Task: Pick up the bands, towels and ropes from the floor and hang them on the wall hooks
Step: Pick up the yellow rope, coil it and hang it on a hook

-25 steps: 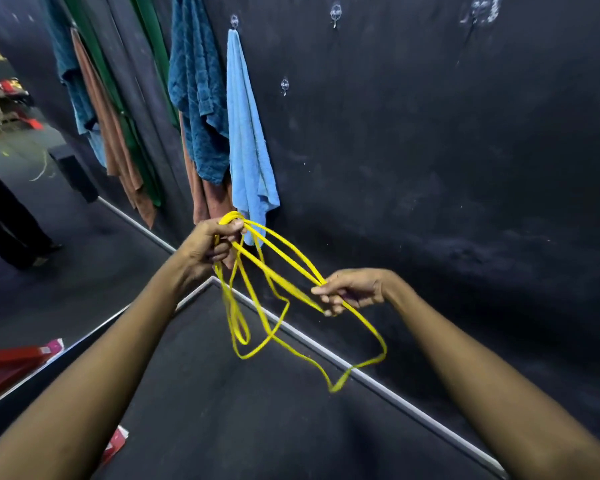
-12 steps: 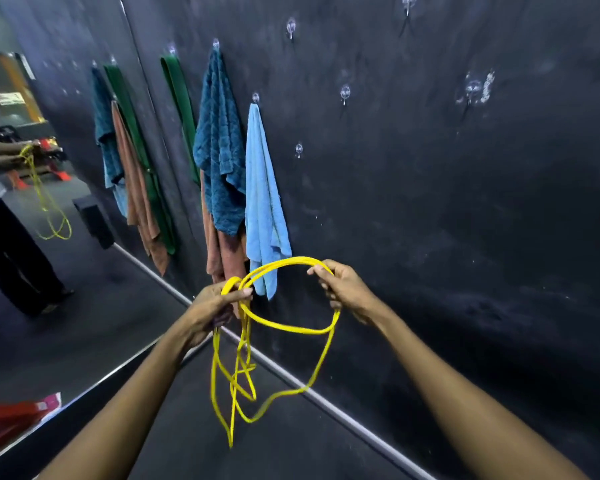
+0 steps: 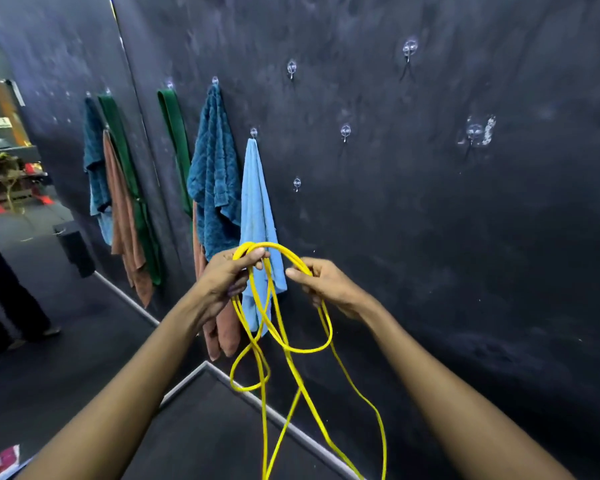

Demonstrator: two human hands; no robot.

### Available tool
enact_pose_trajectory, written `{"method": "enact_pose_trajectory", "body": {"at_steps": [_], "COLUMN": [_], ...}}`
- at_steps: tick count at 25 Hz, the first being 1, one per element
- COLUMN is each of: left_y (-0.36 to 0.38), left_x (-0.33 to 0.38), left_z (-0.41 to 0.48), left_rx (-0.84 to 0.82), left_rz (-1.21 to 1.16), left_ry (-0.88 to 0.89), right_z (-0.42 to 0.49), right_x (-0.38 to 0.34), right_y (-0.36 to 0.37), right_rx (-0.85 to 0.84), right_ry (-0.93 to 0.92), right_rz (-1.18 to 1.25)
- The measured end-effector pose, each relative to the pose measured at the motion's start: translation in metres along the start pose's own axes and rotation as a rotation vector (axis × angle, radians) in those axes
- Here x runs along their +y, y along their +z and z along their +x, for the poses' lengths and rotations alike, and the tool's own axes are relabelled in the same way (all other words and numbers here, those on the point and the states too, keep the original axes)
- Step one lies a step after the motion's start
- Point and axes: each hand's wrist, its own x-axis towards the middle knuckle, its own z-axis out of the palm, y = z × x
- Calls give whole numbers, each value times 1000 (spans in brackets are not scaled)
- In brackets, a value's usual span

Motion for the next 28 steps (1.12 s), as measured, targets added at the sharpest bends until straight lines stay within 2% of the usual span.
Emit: {"method": "enact_pose_trajectory", "body": {"at_steps": [4, 7, 11, 15, 21, 23, 25, 28], "left_y": [-2, -9, -23, -58, -214, -265, -293, -282], "left_x": [11, 5, 1, 13, 6, -5, -22, -61], "left_z": [22, 41, 67, 89, 115, 110, 103, 94], "left_rx": [-81, -73, 138, 244, 842, 933, 947, 660], "left_rz": [115, 155, 198, -1, -36, -21, 17, -115], "left_ry": [-116, -153, -44, 54, 29, -104, -229, -309], "right_z": [29, 58, 85, 95, 69, 68, 77, 104], "right_x": [16, 16, 34, 90, 203, 215, 210, 182], "right_y": [-29, -41, -41, -37, -45, -39, -26, 9], "right_rx": [-79, -86, -39, -85, -352, -282, -184, -91], "right_ry": [67, 74, 110, 186, 453, 483, 432, 325], "right_rz": [346, 257, 171, -242, -787, -678, -417, -231]}}
